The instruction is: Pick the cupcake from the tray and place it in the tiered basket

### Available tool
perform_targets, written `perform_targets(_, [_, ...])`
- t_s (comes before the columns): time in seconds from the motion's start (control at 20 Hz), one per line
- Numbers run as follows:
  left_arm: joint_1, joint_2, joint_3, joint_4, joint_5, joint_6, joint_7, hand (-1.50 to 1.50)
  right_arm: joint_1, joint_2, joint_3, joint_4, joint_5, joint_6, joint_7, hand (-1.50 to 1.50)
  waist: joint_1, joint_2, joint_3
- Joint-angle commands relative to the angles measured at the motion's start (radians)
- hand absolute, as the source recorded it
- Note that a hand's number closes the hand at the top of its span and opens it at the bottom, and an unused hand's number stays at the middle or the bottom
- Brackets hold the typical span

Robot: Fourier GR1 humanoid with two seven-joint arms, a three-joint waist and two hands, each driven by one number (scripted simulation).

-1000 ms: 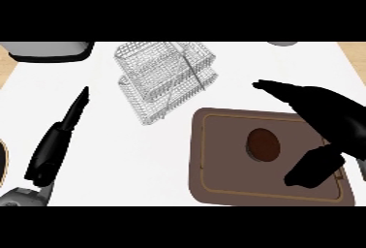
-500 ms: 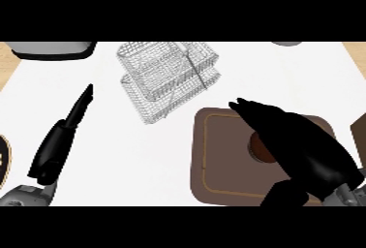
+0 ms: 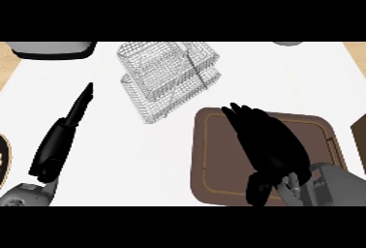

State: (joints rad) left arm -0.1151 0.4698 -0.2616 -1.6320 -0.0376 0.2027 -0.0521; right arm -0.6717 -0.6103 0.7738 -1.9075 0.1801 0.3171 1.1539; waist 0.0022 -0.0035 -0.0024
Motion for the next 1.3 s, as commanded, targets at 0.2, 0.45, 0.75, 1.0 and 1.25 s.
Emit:
perform_targets(0.2, [0.015, -0.015, 0.020, 0.017, -0.012, -0.007, -0.036, 0.00, 0.025, 0.064, 0.066, 0.085, 0.092, 0.060, 0.207, -1.50, 0.001, 0.000, 0.001])
perform_targets(0.45, [-0.009, -0.011, 0.039, 0.014, -0.003, -0.042, -0.019, 0.00, 0.034, 0.021, 0.010, 0.138, 0.038, 0.132, 0.133, -1.50, 0.001, 0.003, 0.001])
perform_targets(0.75, [-0.006, -0.004, 0.055, 0.007, -0.022, -0.050, -0.006, 0.00, 0.125, -0.028, 0.016, 0.061, 0.084, 0.105, 0.158, -1.50, -0.010, 0.000, 0.001])
perform_targets(1.0, [-0.001, -0.032, 0.063, 0.042, -0.033, -0.054, -0.041, 0.00, 0.156, -0.070, -0.018, 0.006, 0.212, 0.069, 0.091, -1.50, -0.014, 0.001, 0.002])
perform_targets(1.25, [0.024, -0.055, 0.071, 0.032, -0.035, -0.072, -0.039, 0.00, 0.172, 0.005, -0.073, 0.027, 0.248, 0.107, 0.096, -1.50, -0.005, 0.002, 0.001])
